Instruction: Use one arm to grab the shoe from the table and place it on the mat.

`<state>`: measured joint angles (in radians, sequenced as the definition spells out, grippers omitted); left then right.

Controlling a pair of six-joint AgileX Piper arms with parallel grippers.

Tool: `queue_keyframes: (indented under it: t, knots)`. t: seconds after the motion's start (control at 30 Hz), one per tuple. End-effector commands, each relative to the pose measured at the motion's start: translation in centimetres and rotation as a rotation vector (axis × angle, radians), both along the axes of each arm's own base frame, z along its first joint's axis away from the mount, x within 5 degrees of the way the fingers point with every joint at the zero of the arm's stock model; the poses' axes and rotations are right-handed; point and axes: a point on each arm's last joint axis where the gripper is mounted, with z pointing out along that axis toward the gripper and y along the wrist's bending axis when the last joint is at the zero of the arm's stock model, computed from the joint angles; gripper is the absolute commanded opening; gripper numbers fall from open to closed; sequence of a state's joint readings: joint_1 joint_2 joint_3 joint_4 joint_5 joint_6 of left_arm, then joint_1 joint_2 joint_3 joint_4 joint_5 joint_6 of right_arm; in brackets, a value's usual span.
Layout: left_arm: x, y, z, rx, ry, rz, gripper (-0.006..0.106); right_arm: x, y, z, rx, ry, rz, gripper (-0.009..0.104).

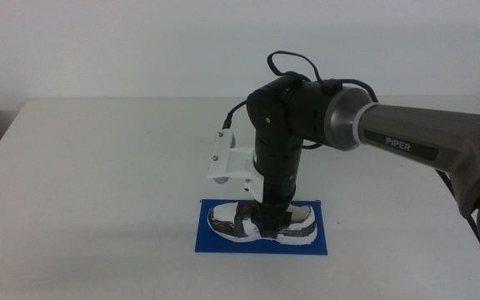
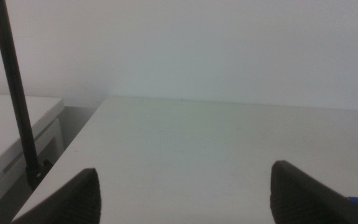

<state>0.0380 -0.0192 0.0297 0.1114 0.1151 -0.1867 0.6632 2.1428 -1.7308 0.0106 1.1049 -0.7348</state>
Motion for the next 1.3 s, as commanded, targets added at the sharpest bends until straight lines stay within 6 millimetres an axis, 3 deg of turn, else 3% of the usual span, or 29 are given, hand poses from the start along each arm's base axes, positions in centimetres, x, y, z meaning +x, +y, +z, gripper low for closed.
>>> queue_keyframes:
  t: [0.0,0.17,0.23,0.57,0.67,0.8,0.97,1.13,1.27]
  knots:
    - [0.0,-0.1,0.6,-0.003,-0.083,-0.014,0.094,0.0,-0.1,3.4,0.057,-0.075,-0.014,-0.004]
    - [0.0,-0.1,0.6,-0.003,-0.083,-0.014,0.094,0.1,-0.1,3.3,0.054,-0.077,-0.024,-0.003]
    - [0.0,-0.1,0.6,-0.003,-0.083,-0.014,0.094,0.1,-0.1,3.4,0.051,-0.084,-0.024,0.016]
    - [0.0,-0.1,0.6,-0.003,-0.083,-0.014,0.094,-0.3,-0.3,5.1,0.082,-0.108,-0.037,0.063]
    - [0.0,-0.1,0.6,-0.003,-0.083,-0.014,0.094,-0.6,-0.5,6.4,0.11,-0.125,-0.04,0.073]
    - [0.0,-0.1,0.6,-0.003,-0.083,-0.014,0.094,-1.6,-1.6,10.2,0.161,-0.191,-0.075,0.077]
    - [0.0,-0.1,0.6,-0.003,-0.083,-0.014,0.094,-3.0,-5.0,15.0,0.299,-0.299,-0.285,0.075]
    - [0.0,-0.1,0.6,-0.003,-0.083,-0.014,0.094,-5.0,-11.3,18.0,0.489,-0.473,-0.63,0.068]
    - [0.0,-0.1,0.6,-0.003,-0.083,-0.014,0.094,-8.0,-16.2,19.6,0.644,-0.58,-0.833,0.062]
